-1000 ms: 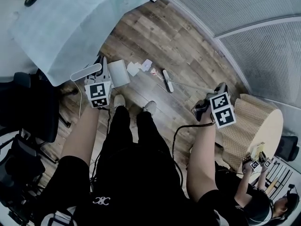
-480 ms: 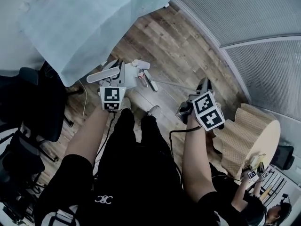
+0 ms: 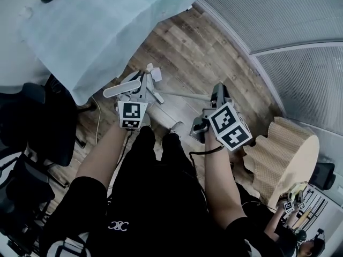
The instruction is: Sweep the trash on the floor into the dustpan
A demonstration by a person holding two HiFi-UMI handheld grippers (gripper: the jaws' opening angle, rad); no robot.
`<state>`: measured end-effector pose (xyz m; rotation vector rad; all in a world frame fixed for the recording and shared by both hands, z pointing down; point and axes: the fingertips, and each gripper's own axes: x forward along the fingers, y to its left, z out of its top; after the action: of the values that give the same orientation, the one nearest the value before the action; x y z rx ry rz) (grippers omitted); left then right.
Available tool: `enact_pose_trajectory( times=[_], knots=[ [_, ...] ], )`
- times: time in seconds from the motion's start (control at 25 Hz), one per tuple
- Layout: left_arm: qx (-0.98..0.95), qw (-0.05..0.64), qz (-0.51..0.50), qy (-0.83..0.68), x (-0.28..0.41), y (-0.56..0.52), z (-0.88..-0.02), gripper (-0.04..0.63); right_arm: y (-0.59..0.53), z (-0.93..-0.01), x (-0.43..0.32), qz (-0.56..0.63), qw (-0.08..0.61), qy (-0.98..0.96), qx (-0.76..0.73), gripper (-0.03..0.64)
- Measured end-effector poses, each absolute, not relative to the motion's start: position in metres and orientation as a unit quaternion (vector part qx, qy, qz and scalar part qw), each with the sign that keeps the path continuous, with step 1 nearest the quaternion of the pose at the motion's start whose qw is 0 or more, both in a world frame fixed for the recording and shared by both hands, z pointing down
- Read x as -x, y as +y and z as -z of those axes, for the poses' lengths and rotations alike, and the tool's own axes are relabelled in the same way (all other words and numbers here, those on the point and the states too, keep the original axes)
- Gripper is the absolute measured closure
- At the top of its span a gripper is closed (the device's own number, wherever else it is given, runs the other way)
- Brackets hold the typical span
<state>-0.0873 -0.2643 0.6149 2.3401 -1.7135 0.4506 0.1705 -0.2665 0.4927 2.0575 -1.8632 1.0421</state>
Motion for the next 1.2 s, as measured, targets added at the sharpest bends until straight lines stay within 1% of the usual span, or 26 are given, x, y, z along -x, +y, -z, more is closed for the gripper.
enact_pose_trajectory(
  times=[0.36,0.56,0.72,0.96,1.08,1.2],
  knots=[
    [-0.746,0.134,-0.132,-0.639,0.116,-0.248,-0.607,0.565,-0.302,-0.443,-0.190,-0.323,0.055,-0.642,-0.694,0.561],
    [-0.663,0.161,-0.122,-0.721,0.146,-0.234,-0.603,0.565,-0.361,-0.439,-0.188,-0.303,0.057,-0.682,-0.664,0.561],
    [-0.602,0.174,-0.114,-0.771,0.166,-0.226,-0.605,0.565,-0.408,-0.452,-0.166,-0.272,0.078,-0.725,-0.627,0.561],
    [-0.555,0.189,-0.126,-0.800,0.155,-0.216,-0.614,0.566,-0.448,-0.497,-0.119,-0.234,0.145,-0.811,-0.516,0.561],
    [-0.541,0.189,-0.128,-0.809,0.146,-0.214,-0.614,0.565,-0.451,-0.511,-0.111,-0.239,0.166,-0.828,-0.480,0.560],
    [-0.530,0.189,-0.126,-0.817,0.139,-0.213,-0.616,0.565,-0.451,-0.517,-0.111,-0.259,0.172,-0.832,-0.459,0.560]
  ],
)
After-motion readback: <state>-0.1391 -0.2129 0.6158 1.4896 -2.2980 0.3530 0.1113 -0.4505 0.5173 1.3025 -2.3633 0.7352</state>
